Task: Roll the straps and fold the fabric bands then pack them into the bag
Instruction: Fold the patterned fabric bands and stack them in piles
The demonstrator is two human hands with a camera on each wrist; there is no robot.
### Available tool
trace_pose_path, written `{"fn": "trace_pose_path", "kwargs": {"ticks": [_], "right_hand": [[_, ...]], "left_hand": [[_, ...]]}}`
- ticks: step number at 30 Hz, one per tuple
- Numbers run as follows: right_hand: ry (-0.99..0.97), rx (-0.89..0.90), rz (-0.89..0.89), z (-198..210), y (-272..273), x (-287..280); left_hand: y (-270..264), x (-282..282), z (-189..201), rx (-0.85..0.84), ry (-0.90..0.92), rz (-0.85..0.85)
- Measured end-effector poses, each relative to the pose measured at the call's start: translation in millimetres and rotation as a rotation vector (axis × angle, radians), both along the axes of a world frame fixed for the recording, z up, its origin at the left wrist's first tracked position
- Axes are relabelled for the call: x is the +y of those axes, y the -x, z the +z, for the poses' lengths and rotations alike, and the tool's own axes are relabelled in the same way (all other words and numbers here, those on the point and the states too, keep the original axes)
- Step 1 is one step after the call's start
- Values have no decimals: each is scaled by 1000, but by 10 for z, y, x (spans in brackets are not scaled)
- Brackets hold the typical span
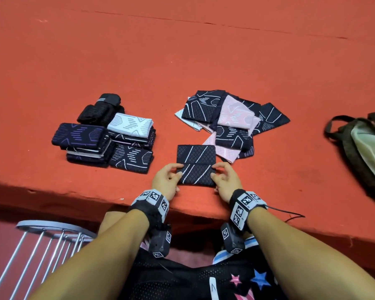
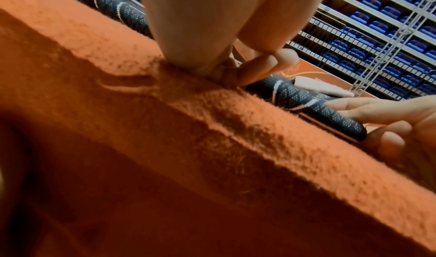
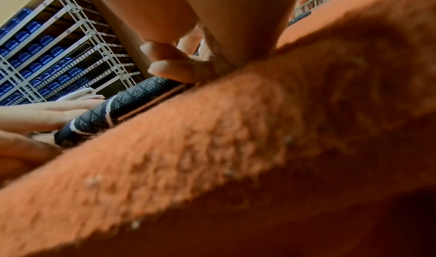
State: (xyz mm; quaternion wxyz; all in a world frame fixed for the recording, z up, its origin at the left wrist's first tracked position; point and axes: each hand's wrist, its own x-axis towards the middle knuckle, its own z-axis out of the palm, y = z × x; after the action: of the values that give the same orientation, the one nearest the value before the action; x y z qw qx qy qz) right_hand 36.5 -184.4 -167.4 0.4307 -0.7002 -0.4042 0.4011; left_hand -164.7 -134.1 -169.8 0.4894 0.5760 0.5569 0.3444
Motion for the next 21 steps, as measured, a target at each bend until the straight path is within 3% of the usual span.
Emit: {"fn": "trace_pose_path", "kwargs": {"ticks": [13,21], "right_hand": [[49,-159,79,-101,2,16],[-110,-184,92,-98,33,-55]], "left_hand": [[4,25,-16,99,22,-88],[5,40,10,21,91,-10]]}}
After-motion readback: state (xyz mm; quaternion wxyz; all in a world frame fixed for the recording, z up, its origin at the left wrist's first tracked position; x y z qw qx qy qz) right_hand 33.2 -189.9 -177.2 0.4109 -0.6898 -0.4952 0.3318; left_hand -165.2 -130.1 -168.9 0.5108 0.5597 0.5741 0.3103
